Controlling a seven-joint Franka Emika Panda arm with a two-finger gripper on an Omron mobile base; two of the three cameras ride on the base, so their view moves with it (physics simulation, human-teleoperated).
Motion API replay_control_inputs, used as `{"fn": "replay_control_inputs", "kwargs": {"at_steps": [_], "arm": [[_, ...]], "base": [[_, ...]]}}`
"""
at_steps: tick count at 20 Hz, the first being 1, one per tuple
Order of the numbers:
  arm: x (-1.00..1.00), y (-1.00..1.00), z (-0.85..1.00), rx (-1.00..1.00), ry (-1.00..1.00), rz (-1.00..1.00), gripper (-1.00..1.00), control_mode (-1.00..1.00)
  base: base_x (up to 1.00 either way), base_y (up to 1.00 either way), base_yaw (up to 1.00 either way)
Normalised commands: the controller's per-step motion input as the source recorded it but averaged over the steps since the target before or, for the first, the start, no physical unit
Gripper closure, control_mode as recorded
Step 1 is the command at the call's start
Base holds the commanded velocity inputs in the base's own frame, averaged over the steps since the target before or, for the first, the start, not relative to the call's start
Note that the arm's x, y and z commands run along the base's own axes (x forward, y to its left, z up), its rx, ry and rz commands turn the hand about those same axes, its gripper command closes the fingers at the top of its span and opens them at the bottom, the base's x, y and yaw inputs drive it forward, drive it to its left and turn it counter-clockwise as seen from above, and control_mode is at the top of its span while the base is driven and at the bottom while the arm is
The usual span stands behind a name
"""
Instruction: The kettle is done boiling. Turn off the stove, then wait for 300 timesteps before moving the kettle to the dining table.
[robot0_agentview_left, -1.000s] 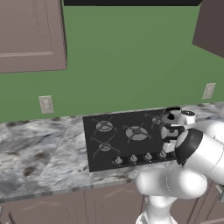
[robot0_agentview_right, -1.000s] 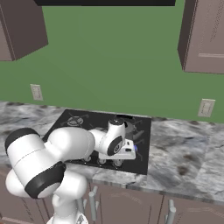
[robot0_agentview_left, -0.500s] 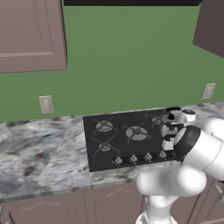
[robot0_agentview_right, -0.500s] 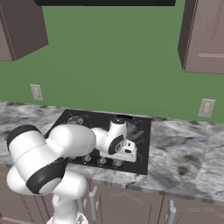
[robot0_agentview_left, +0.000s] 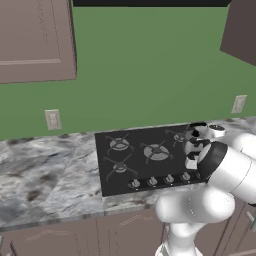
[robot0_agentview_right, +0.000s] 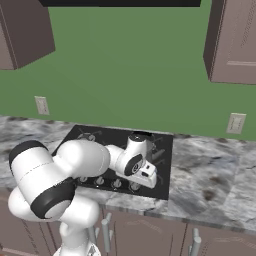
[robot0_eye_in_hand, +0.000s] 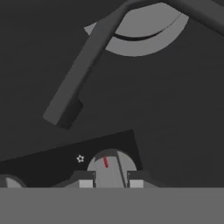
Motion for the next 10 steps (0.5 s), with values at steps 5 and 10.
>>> {"fn": "replay_control_inputs", "kwargs": {"at_steps": [5,10], "arm": [[-0.06,0.00,-0.02,0.01,0.01,-0.22,1.00,-1.00],[-0.07,0.00,-0.06,0.00,0.02,-0.22,-1.00,-1.00]], "base": [[0.00,0.00,0.00],[0.00,0.00,0.00]]}}
